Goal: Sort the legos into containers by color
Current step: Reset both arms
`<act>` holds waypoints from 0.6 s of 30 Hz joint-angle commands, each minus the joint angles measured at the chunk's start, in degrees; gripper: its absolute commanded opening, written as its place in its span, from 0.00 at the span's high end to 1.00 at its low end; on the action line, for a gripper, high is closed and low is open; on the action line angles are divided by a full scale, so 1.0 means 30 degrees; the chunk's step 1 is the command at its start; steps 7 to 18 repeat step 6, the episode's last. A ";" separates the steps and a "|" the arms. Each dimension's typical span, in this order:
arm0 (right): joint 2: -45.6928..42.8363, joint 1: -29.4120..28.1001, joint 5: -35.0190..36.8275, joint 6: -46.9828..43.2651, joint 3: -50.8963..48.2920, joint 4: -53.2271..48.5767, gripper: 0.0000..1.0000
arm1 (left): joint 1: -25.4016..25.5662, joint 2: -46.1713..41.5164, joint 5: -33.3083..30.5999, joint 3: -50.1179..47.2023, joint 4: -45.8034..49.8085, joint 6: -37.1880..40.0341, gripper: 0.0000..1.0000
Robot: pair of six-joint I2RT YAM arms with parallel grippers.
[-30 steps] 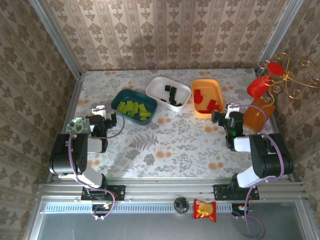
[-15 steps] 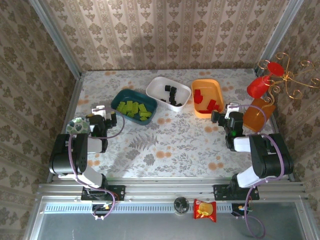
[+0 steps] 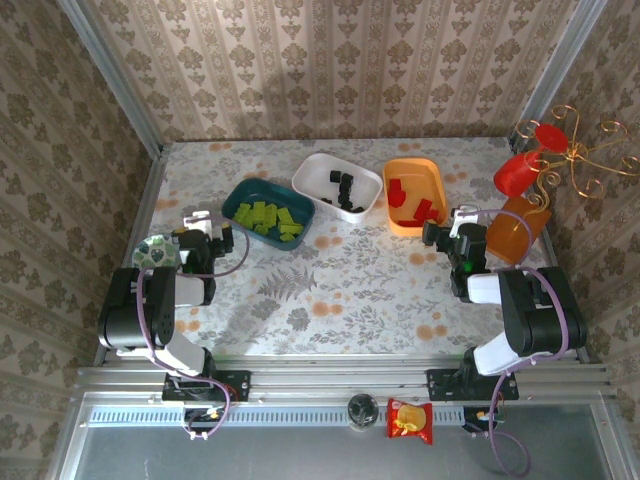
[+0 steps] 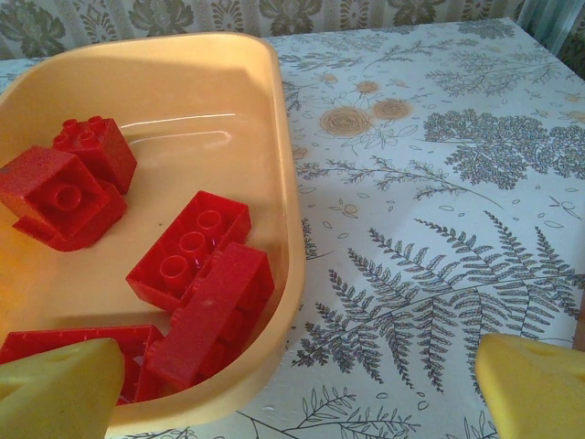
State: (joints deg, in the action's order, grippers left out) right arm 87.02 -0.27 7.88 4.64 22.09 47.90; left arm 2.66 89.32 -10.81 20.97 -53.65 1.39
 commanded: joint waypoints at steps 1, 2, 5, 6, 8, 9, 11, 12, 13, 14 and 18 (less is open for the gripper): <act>0.0086 -0.0143 0.0069 -0.0260 0.0138 0.0762 0.00 | 0.0104 0.0101 -0.0293 0.0147 -0.0648 0.0490 0.00; 0.0099 -0.0144 0.0054 -0.0266 0.0138 0.0762 0.00 | 0.0110 0.0083 -0.0291 0.0131 -0.0652 0.0504 0.00; 0.0084 -0.0143 0.0069 -0.0265 0.0138 0.0762 0.00 | 0.0110 0.0070 -0.0289 0.0099 -0.0664 0.0475 0.00; 0.0085 -0.0143 0.0069 -0.0259 0.0138 0.0762 0.00 | 0.0110 0.0075 -0.0294 0.0099 -0.0713 0.0473 0.00; 0.0085 -0.0143 0.0069 -0.0259 0.0138 0.0762 0.00 | 0.0110 0.0075 -0.0294 0.0099 -0.0713 0.0473 0.00; 0.0085 -0.0143 0.0069 -0.0259 0.0138 0.0762 0.00 | 0.0110 0.0075 -0.0294 0.0099 -0.0713 0.0473 0.00; 0.0085 -0.0143 0.0069 -0.0259 0.0138 0.0762 0.00 | 0.0110 0.0075 -0.0294 0.0099 -0.0713 0.0473 0.00; 0.0085 -0.0143 0.0069 -0.0259 0.0138 0.0762 0.00 | 0.0110 0.0075 -0.0294 0.0099 -0.0713 0.0473 0.00; 0.0085 -0.0143 0.0069 -0.0259 0.0138 0.0762 0.00 | 0.0110 0.0075 -0.0294 0.0099 -0.0713 0.0473 0.00; 0.0085 -0.0143 0.0069 -0.0259 0.0138 0.0762 0.00 | 0.0110 0.0075 -0.0294 0.0099 -0.0713 0.0473 0.00; 0.0085 -0.0143 0.0069 -0.0259 0.0138 0.0762 0.00 | 0.0110 0.0075 -0.0294 0.0099 -0.0713 0.0473 0.00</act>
